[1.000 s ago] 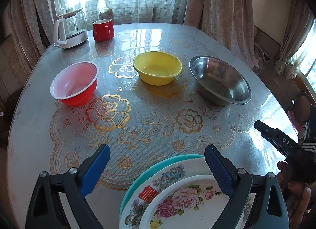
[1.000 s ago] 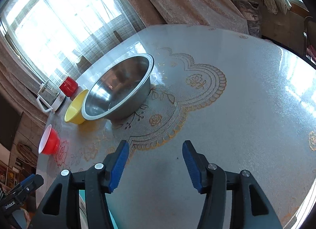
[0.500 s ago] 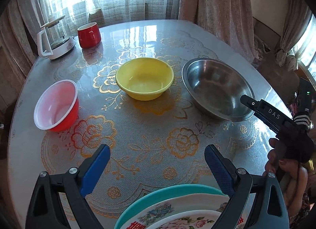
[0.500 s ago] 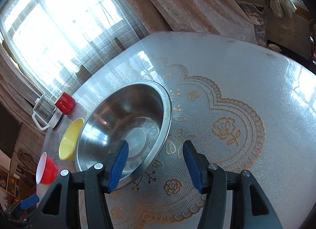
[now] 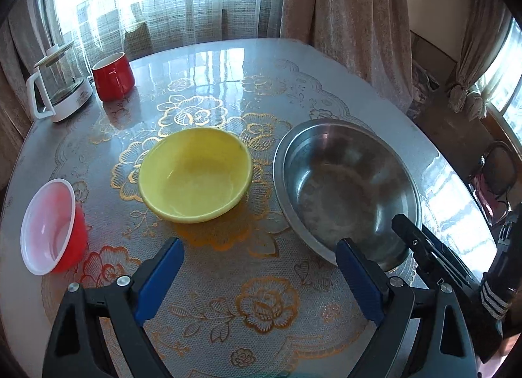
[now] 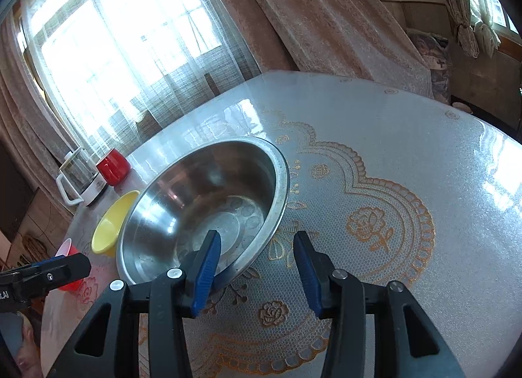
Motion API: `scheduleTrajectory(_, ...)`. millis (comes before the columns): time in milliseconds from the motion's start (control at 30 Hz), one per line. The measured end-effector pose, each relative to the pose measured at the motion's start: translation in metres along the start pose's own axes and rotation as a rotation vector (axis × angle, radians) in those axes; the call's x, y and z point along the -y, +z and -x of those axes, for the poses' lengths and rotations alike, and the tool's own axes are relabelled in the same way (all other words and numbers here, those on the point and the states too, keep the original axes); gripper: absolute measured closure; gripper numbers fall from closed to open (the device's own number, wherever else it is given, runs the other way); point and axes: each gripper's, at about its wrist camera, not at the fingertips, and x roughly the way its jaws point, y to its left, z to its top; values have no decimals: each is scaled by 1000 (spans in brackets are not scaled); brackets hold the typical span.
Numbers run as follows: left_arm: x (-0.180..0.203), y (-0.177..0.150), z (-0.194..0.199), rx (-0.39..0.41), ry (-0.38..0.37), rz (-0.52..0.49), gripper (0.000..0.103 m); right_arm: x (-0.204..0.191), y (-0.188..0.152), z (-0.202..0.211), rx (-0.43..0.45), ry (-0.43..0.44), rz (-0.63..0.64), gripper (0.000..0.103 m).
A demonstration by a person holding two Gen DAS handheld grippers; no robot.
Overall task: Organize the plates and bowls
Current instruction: 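Move both grippers to the steel bowl and close them on its rim, then lift the steel bowl with both grippers and carry it beside the plate stack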
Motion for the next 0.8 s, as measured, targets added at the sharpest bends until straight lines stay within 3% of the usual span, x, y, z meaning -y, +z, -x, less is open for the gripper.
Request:
scheduleTrajectory(167, 5, 12, -27, -24, -42, 21, 15, 3, -1, -3, -21, 35, -21, 61)
scheduleTrajectory(300, 2, 14, -42, -61, -62, 70, 29, 6, -2, -5, -33, 63, -35, 65)
scheduleTrajectory(367, 2, 14, -47, -80, -48, 76, 41, 8, -2, -6, -39, 71, -44, 65)
scheduleTrajectory(467, 8, 13, -51, -94, -99, 58, 60, 11, -2, -8, -49, 78, -61, 67)
scheduleTrajectory(600, 27, 10, -49, -76, -72, -40, 81, 3, -2, -8, -48, 69, -19, 81)
scheduleTrajectory(667, 34, 6, -46, -58, -23, -92, 80, -3, -3, -6, -41, 43, 16, 81)
scheduleTrajectory(800, 35, 1, -38, -47, -30, -102, 80, 0, -6, -6, -48, 68, -10, 82)
